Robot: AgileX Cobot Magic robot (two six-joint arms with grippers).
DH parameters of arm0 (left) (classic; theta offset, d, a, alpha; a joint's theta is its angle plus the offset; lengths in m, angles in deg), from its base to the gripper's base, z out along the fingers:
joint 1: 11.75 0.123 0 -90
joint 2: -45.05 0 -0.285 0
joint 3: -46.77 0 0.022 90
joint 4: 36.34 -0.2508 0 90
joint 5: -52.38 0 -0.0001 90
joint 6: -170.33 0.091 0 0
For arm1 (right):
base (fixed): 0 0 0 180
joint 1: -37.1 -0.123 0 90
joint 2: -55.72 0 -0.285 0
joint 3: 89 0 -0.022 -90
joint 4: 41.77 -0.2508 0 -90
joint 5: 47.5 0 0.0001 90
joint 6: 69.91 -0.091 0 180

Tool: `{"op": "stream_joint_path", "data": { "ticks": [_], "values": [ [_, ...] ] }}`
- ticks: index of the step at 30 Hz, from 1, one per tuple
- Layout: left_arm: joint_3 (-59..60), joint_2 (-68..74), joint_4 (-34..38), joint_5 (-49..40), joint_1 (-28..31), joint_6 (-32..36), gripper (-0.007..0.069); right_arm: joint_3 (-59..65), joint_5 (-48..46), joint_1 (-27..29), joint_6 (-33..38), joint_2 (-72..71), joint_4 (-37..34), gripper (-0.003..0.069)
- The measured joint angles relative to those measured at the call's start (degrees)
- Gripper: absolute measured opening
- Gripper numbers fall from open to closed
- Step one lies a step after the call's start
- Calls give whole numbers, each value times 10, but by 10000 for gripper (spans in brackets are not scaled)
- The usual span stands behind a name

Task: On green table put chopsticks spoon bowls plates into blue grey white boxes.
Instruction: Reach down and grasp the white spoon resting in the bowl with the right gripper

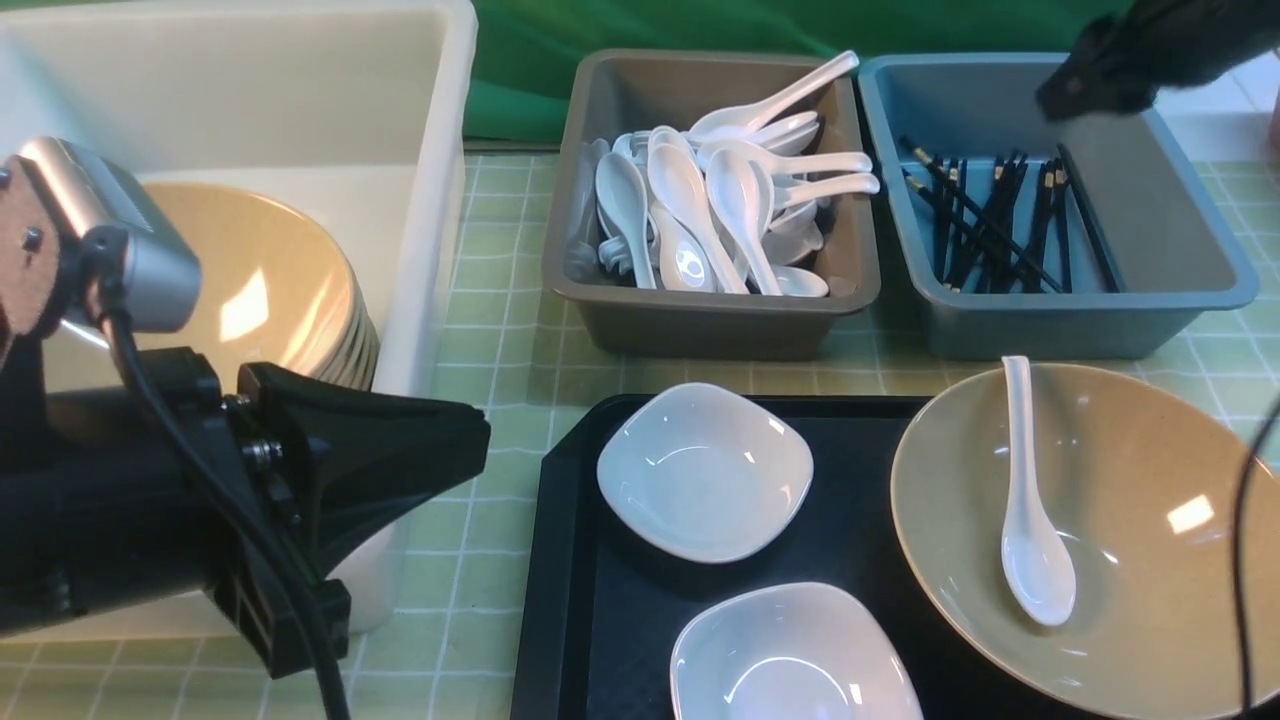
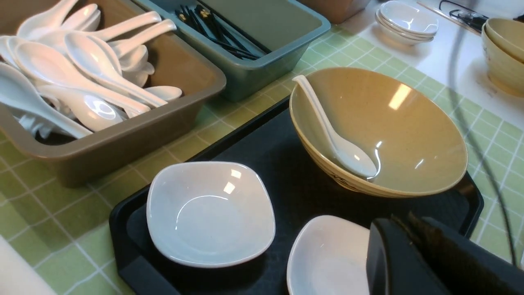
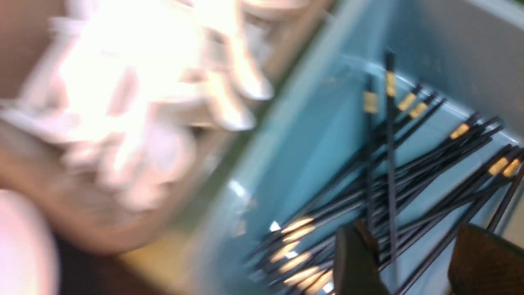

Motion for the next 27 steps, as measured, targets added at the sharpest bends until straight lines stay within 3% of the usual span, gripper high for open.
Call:
{"op": "stream_joint_path", "data": {
  "ticks": [6,10,15,21,27],
  "values": [
    [-15,0,-8,-9,0,8,-1,191,-71,-95,-37,-204,7,330],
    [-18,0,-8,-11,0,15,-1,314,-66,-115,-100,-248,39,330],
    [-18,0,-8,-13,0,25,-1,438,37,-115,-149,-230,60,330],
    [-18,-1,-9,-22,0,25,-1,462,157,-116,-187,-164,64,330],
    [-18,-1,-8,-63,0,25,-1,462,213,-116,-204,-96,64,330]
  ]
}}
